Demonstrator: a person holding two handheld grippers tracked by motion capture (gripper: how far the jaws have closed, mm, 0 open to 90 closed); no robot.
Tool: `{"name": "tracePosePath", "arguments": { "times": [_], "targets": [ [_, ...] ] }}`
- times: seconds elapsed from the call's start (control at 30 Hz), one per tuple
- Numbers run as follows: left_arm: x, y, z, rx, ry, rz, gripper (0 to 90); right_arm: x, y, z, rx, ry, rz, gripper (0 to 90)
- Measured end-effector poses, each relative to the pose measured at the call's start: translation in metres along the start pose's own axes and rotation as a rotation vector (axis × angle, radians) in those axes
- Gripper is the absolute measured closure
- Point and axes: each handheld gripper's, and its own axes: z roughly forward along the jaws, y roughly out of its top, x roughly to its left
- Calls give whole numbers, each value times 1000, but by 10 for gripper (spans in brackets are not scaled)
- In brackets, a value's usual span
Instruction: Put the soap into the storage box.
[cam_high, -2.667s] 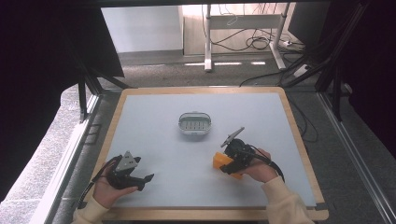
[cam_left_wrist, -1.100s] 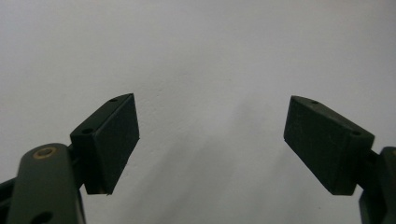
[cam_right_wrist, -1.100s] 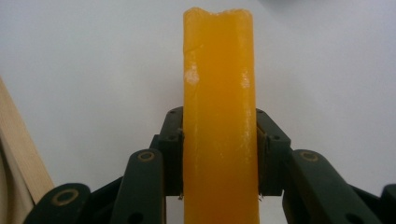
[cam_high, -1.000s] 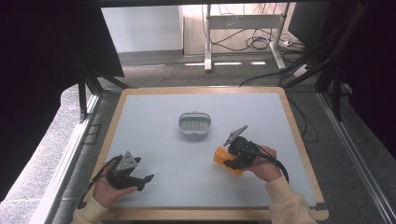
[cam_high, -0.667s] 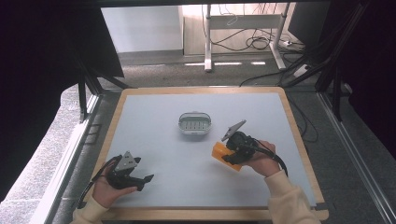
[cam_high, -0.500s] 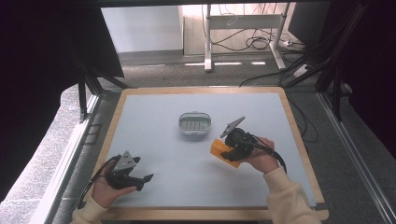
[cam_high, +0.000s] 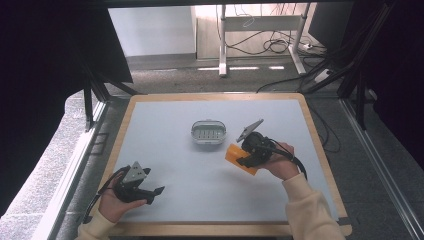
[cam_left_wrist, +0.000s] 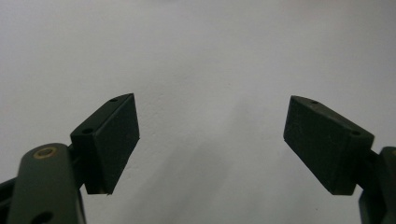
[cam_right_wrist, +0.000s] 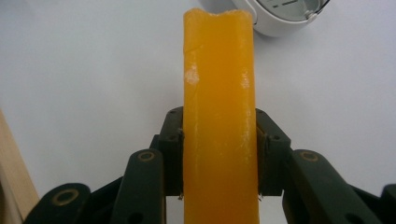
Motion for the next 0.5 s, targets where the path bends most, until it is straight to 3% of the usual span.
{"name": "tracePosePath", "arguments": {
  "times": [0.5],
  "targets": [
    [1,-1,-1,-1,1,-3,183,-9,15,0,-4,6,-19,617]
  ]
}}
